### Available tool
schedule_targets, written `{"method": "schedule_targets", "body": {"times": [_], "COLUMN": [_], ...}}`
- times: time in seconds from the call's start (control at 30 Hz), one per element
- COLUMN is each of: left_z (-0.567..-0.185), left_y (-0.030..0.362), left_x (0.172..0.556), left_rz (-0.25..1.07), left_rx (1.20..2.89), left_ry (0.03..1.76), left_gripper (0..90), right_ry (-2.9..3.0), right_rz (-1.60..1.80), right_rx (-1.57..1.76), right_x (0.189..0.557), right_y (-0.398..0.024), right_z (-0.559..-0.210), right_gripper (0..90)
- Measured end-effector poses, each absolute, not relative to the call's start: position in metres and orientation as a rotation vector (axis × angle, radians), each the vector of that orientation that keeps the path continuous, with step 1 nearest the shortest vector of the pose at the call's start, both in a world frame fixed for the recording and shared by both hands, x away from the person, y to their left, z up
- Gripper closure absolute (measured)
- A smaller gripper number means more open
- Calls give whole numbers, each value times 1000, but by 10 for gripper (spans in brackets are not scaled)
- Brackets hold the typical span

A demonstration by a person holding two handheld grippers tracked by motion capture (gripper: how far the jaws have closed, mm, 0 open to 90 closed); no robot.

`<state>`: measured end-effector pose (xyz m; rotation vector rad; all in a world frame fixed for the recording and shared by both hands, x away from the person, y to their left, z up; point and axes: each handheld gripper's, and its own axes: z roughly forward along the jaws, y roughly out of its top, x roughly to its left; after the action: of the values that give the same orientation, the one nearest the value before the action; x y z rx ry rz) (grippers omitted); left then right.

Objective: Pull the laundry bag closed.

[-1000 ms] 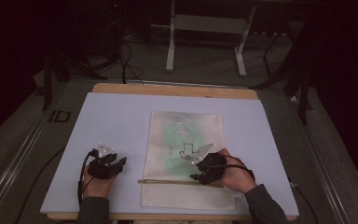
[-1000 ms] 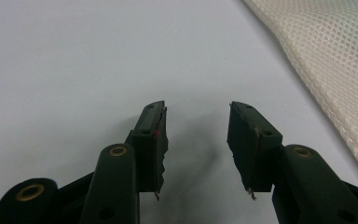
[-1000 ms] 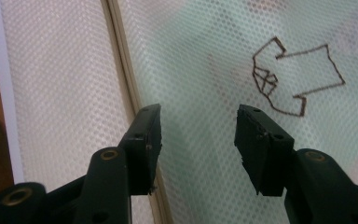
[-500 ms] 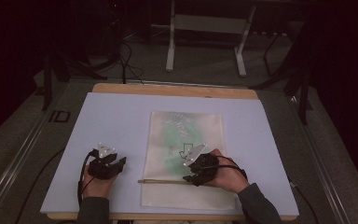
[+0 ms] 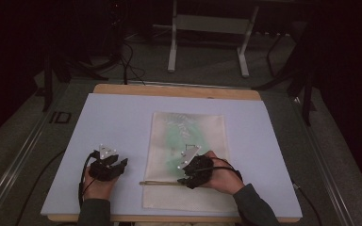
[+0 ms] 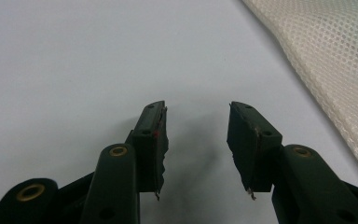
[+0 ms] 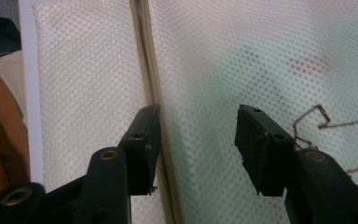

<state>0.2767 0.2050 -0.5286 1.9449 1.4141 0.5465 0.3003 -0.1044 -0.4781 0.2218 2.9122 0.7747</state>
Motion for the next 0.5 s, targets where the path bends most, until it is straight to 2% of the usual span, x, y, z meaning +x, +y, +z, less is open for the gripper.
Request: {"method": "schedule_targets", "body": {"times": [0.5], "left_z": [-529], "left_y": [204], "left_x": [277], "left_rz": [547], "left_rx": [1951], "left_ry": [1409], "left_gripper": [565], "right_ry": [2937], "right_rz": [788], "right_rx": [175], "right_x": [298], "right_y": [-86], "right_z": [-485], "right_gripper": [522]}}
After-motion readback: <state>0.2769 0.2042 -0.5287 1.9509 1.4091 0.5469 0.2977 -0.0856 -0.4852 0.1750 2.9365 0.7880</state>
